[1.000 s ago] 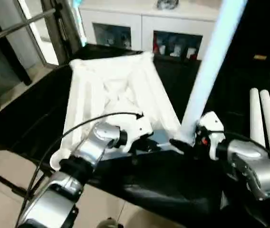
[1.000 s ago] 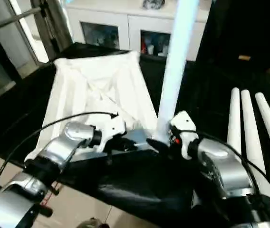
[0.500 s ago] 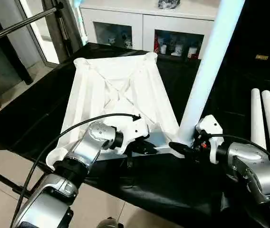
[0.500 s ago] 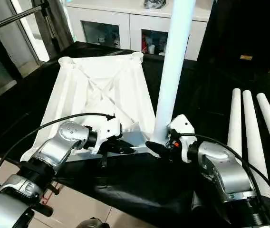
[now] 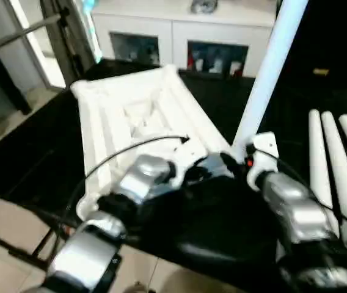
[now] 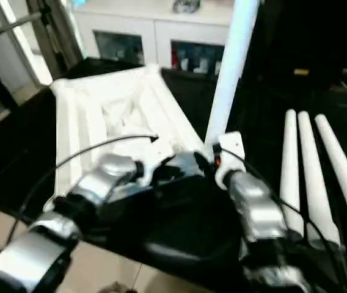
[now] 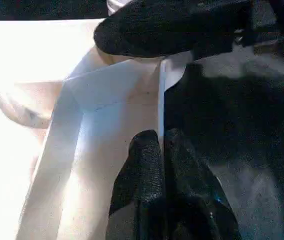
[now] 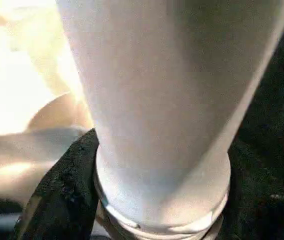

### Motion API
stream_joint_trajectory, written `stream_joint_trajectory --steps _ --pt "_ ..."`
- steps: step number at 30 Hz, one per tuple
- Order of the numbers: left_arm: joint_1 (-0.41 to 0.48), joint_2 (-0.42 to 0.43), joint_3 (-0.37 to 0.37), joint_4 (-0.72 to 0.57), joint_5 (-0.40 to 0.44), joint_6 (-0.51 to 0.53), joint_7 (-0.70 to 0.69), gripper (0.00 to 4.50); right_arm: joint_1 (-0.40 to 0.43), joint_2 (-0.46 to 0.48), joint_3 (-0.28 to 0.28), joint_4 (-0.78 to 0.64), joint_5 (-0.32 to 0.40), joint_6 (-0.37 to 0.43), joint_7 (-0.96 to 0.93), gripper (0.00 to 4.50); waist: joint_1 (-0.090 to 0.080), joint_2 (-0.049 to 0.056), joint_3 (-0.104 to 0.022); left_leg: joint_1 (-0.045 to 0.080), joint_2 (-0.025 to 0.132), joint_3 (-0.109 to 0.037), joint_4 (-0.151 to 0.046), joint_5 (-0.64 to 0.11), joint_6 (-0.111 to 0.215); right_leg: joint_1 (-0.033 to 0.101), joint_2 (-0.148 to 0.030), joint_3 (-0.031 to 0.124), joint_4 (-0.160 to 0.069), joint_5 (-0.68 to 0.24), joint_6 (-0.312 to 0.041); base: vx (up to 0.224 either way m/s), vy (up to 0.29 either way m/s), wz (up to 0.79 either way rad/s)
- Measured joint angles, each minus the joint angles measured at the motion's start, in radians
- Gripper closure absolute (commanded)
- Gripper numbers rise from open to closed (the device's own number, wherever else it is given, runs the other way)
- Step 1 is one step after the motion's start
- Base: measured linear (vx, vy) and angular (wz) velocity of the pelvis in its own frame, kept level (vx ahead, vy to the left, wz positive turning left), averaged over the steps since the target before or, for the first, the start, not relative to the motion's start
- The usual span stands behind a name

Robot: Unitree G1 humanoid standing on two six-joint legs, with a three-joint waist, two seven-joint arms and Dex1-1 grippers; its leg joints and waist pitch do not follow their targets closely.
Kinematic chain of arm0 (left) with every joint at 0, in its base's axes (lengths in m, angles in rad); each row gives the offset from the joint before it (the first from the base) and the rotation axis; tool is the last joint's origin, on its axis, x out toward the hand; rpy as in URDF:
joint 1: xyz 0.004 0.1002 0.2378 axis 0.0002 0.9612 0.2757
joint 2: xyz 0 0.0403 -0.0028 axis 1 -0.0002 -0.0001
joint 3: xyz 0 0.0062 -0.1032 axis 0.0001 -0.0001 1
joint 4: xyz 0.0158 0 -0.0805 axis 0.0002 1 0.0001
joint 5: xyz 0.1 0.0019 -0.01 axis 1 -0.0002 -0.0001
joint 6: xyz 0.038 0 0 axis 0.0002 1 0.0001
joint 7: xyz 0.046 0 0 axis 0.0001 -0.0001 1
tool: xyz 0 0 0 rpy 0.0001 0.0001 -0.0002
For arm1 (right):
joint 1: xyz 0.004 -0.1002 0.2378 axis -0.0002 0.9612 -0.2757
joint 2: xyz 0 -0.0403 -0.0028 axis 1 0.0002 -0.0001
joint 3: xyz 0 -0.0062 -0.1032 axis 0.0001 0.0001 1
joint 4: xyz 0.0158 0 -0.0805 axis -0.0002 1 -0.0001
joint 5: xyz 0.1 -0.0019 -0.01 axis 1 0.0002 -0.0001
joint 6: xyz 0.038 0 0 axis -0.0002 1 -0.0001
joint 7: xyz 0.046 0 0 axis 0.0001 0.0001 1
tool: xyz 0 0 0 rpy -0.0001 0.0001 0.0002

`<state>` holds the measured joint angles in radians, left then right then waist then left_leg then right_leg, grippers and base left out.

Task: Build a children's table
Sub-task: Rotate leg to tighten

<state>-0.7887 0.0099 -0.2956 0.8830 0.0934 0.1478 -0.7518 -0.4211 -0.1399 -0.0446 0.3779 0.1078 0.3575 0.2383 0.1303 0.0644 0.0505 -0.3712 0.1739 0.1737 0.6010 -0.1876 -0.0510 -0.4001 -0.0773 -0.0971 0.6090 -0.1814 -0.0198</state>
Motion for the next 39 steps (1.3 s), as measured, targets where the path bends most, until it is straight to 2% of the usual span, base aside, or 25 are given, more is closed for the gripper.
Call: stream_joint_trajectory --steps 2,3,5,9,13,19,23,28,29,31,32,36,38,39 --pt "-0.002 -0.008 0.003 0.005 0.001 0.002 0.015 4.5 -0.008 0.006 0.0 0.014 -0.004 -0.007 -0.017 1.72 0.0 0.0 0.0 0.0 0.0 0.0 0.0 0.0 0.0 0.001 0.0 0.0 0.0 0.0 0.0 0.0 0.0 0.0" --pt "-0.002 -0.01 0.003 0.006 0.002 0.002 0.018 4.5 -0.009 0.006 -0.002 0.018 -0.004 -0.013 -0.015 1.37 -0.001 0.001 -0.001 0.0 0.0 0.0 0.0 0.0 0.0 0.001 0.0 0.0 0.0 0.0 0.0 0.0 0.0 0.0" --pt "-0.003 -0.014 0.004 0.007 0.005 0.0 0.018 4.5 -0.009 0.01 -0.01 0.018 -0.003 -0.015 -0.009 1.03 -0.001 0.001 -0.001 0.0 0.0 0.0 0.0 0.0 0.0 0.001 0.0 0.0 -0.001 0.0 0.0 0.0 0.0 0.0" --pt "-0.007 -0.016 0.006 0.02 0.013 -0.019 0.01 4.5 -0.009 0.013 -0.017 0.025 -0.003 -0.031 0.009 0.75 -0.001 0.001 -0.001 0.0 0.0 0.0 0.0 0.0 0.0 0.001 0.0 0.0 -0.001 0.0 0.0 0.0 0.0 0.0" --pt "-0.002 0.0 0.0 0.015 0.018 -0.042 -0.017 4.5 -0.001 -0.007 -0.004 0.019 -0.003 -0.043 0.055 0.75 -0.003 0.001 -0.001 0.0 0.0 0.0 -0.001 0.0 0.0 0.0 0.0 0.0 -0.001 0.0 0.0 0.0 0.0 0.0" --pt "0.06 0.073 -0.027 -0.09 0.013 -0.076 -0.164 4.5 0.077 -0.147 0.075 -0.08 0.013 -0.042 0.3 0.75 0.005 0.002 -0.001 -0.001 0.0 0.0 -0.003 0.002 0.004 0.0 0.0 0.0 -0.001 0.0 -0.003 0.0 0.0 0.0" --pt "0.105 0.127 -0.042 -0.16 -0.002 -0.099 -0.276 4.5 0.124 -0.24 0.106 -0.146 0.04 -0.043 0.466 0.75 0.014 0.001 -0.001 -0.002 0.0 0.0 -0.003 0.002 0.005 -0.001 0.0 0.0 -0.001 -0.001 -0.002 0.0 0.0 0.0" --pt "0.128 0.163 -0.054 -0.197 -0.021 -0.114 -0.352 4.5 0.155 -0.301 0.127 -0.194 0.076 -0.039 0.584 0.75 0.018 0.001 -0.001 -0.003 0.0 0.001 -0.002 0.002 0.004 -0.001 0.0 0.0 -0.001 -0.001 -0.002 0.0 0.0 0.0" --pt "0.136 0.172 -0.056 -0.211 -0.024 -0.114 -0.37 4.5 0.161 -0.317 0.132 -0.209 0.087 -0.034 0.613 0.9 0.019 0.001 -0.001 -0.003 0.0 0.001 -0.002 0.002 0.004 -0.001 0.0 0.0 -0.001 -0.001 -0.002 0.0 0.0 0.0" --pt "0.151 0.186 -0.058 -0.236 -0.03 -0.114 -0.404 4.5 0.172 -0.338 0.132 -0.233 0.102 -0.028 0.661 0.9 0.021 0.001 0.0 -0.004 0.0 0.0 -0.002 0.002 0.004 -0.002 0.0 0.0 -0.001 -0.001 -0.002 0.0 0.0 0.0" --pt "0.152 0.191 -0.058 -0.239 -0.031 -0.114 -0.417 4.5 0.176 -0.342 0.133 -0.241 0.107 -0.019 0.676 1.11 0.021 0.001 0.0 -0.004 0.0 0.0 -0.002 0.002 0.004 -0.002 0.0 0.0 -0.001 -0.001 -0.002 0.0 0.0 0.0" --pt "0.153 0.199 -0.058 -0.245 -0.032 -0.114 -0.435 4.5 0.177 -0.343 0.132 -0.241 0.117 -0.012 0.686 1.32 0.021 0.0 0.0 -0.005 0.0 0.0 -0.002 0.002 0.004 -0.002 0.0 0.0 -0.001 -0.001 -0.002 0.0 0.0 0.0" --pt "0.153 0.2 -0.058 -0.245 -0.032 -0.114 -0.435 4.5 0.177 -0.342 0.132 -0.241 0.119 -0.009 0.686 1.64 0.021 0.0 0.0 -0.005 0.0 0.001 -0.002 0.002 0.004 -0.002 0.0 0.0 -0.001 -0.001 -0.002 0.0 0.0 0.0" --pt "0.153 0.2 -0.058 -0.246 -0.033 -0.114 -0.436 4.5 0.177 -0.342 0.132 -0.241 0.121 -0.008 0.686 1.64 0.021 0.0 0.0 -0.005 0.0 0.0 -0.002 0.002 0.004 -0.002 0.0 0.0 -0.001 -0.001 -0.002 0.0 0.0 0.0"
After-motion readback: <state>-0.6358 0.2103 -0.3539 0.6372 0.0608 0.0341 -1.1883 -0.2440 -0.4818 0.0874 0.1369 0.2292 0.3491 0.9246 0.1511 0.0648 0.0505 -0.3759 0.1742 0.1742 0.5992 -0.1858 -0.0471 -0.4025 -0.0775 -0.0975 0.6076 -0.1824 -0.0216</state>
